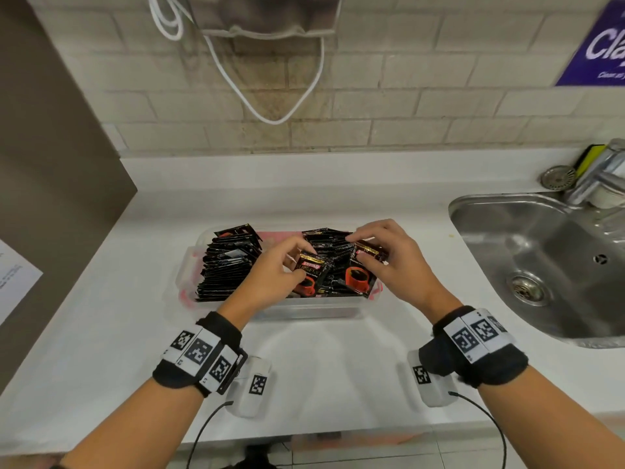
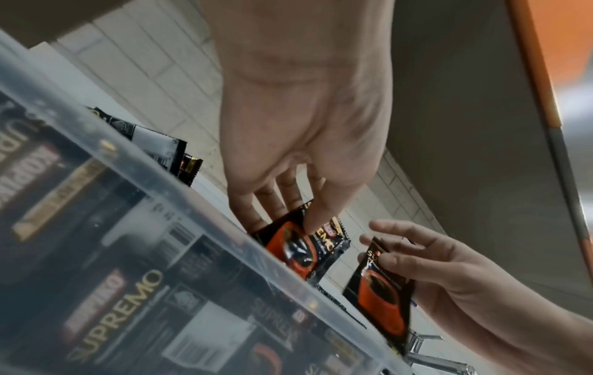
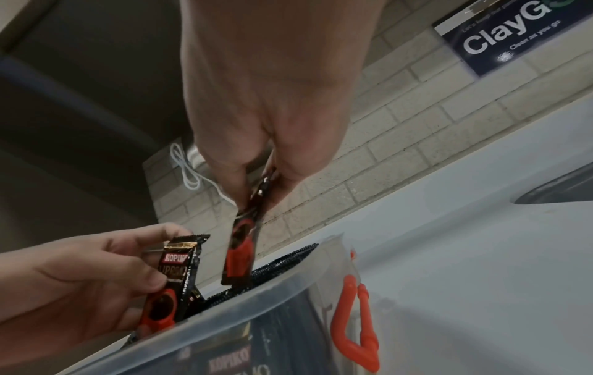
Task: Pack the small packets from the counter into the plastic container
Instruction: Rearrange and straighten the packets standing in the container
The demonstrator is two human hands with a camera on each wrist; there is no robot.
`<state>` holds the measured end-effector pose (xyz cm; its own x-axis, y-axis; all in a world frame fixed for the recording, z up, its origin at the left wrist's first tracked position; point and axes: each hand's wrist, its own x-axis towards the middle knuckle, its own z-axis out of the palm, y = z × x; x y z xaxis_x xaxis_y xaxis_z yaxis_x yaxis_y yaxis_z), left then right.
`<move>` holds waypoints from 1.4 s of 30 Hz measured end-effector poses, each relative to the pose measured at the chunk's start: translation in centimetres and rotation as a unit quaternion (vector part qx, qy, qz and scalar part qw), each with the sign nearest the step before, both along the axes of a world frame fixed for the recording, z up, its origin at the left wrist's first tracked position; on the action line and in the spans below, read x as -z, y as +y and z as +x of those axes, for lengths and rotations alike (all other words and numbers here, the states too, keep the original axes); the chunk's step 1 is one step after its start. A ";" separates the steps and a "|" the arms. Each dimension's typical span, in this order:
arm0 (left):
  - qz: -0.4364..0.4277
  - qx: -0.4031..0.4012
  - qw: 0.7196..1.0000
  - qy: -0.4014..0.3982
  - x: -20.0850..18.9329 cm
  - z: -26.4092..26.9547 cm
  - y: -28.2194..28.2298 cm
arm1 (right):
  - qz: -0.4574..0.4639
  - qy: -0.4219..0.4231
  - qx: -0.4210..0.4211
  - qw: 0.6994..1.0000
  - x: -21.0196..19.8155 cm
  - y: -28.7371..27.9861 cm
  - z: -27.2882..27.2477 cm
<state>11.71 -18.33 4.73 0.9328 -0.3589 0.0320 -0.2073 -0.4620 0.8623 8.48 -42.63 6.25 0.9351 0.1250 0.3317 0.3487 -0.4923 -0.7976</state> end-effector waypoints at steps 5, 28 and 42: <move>0.124 0.010 0.989 -0.076 1.2 -0.6 -0.5 | 0.024 0.002 0.005 1.000 -0.8 1.2 -0.3; 0.179 0.022 0.984 -0.017 0.5 0.0 -0.6 | -0.165 0.043 -0.062 0.983 2.3 1.3 0.3; -0.208 -0.127 0.913 0.326 -1.0 1.2 -5.4 | -0.410 0.013 -0.076 0.909 4.6 4.7 2.0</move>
